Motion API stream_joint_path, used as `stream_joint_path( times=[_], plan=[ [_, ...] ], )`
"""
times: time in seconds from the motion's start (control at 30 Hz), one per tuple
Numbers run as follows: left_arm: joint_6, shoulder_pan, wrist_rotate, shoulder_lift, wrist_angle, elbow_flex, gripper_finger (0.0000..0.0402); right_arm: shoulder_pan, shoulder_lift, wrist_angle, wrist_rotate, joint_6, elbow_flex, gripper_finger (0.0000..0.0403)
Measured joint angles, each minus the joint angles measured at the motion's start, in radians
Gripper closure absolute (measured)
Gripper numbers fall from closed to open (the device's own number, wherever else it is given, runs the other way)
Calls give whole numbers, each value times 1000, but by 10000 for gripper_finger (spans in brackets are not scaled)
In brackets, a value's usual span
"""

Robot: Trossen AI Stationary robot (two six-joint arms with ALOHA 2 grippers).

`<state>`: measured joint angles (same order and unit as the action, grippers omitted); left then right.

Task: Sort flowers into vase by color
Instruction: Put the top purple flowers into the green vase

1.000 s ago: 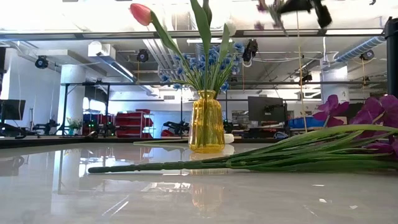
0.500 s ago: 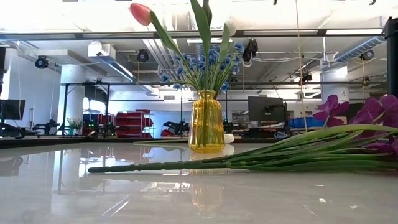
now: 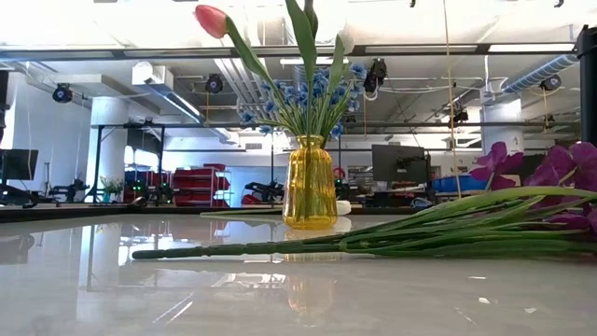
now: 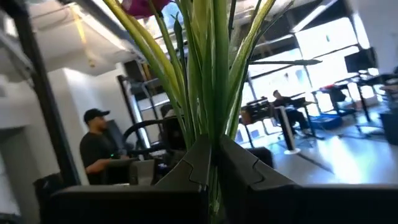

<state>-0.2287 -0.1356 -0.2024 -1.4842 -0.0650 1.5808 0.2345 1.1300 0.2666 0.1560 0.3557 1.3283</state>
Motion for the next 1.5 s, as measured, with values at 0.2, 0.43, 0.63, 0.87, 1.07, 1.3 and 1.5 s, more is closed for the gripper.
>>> stream_joint_path(
  times=[0.2,0.43,0.63,0.87,1.07,1.3,1.5],
  plan=[
    [8,0,6,-47,76,78,183,-5,80,0,86,-16,83,391],
    [64,-2,10,-96,239,203,182,-19,105,0,88,-44,111,391],
    [124,-2,11,-152,344,319,220,-21,114,0,87,-89,109,390],
    [197,-5,12,-194,482,451,387,-22,133,0,89,-103,107,390],
    [263,-7,40,-193,589,509,399,-22,129,-30,80,-118,107,390],
    [304,-24,79,-191,750,545,401,-21,128,-121,16,-106,107,390],
    [345,-31,82,-191,792,535,401,-21,129,-195,-53,-94,107,366]
  ],
)
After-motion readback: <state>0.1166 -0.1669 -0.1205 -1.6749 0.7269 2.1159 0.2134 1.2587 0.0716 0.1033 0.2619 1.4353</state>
